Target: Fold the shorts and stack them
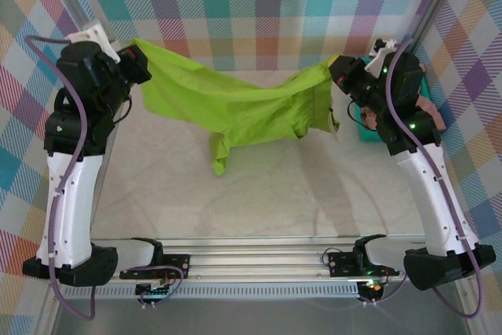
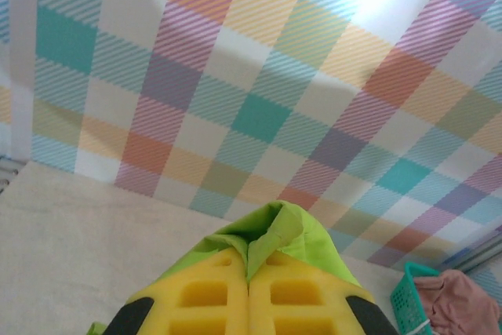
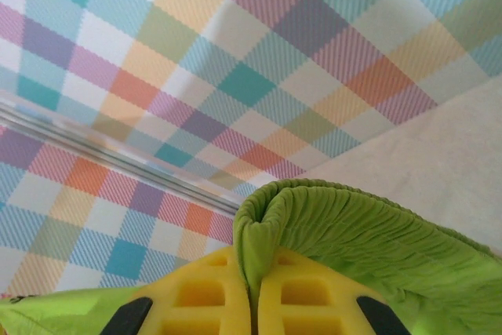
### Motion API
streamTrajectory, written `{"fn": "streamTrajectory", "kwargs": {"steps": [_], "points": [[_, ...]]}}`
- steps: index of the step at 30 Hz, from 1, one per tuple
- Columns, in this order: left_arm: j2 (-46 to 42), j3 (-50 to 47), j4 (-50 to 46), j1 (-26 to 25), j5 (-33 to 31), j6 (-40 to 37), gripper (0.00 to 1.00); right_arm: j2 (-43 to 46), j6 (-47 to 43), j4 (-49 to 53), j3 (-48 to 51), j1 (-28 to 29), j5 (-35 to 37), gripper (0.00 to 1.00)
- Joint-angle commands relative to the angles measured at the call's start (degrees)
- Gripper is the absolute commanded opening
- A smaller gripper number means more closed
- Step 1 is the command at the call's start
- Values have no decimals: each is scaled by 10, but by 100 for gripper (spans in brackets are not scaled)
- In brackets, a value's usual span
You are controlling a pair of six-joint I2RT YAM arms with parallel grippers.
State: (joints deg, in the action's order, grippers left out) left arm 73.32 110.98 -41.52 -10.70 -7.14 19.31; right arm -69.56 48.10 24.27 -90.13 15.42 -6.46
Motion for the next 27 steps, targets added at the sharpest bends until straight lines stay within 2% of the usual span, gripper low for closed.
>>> {"fn": "streamTrajectory", "kwargs": {"steps": [1, 6, 11, 15, 18, 20, 22, 24, 27], "points": [[29, 83, -25, 15, -11, -27, 0, -16, -43, -5, -59, 10, 2, 0], [101, 186, -46, 33, 5, -23, 0, -77, -74, 9, -142, 33, 13, 0], [167, 215, -32, 61, 35, -2, 0, -174, -97, 32, -257, 52, 26, 0], [270, 312, -48, 100, 59, 30, 0, -310, -96, 72, -429, 54, 13, 0], [365, 424, -34, 123, 93, 69, 0, -442, -96, 114, -632, 53, 1, 0], [422, 496, 2, 138, 112, 110, 0, -510, -91, 97, -736, 51, -11, 0], [458, 534, 63, 155, 137, 169, 0, -526, -56, 38, -746, 35, -27, 0], [467, 536, 132, 171, 151, 219, 0, -511, -23, -25, -709, 14, -45, 0], [448, 536, 191, 181, 152, 222, 0, -488, -20, -97, -678, -10, -107, 0]]}}
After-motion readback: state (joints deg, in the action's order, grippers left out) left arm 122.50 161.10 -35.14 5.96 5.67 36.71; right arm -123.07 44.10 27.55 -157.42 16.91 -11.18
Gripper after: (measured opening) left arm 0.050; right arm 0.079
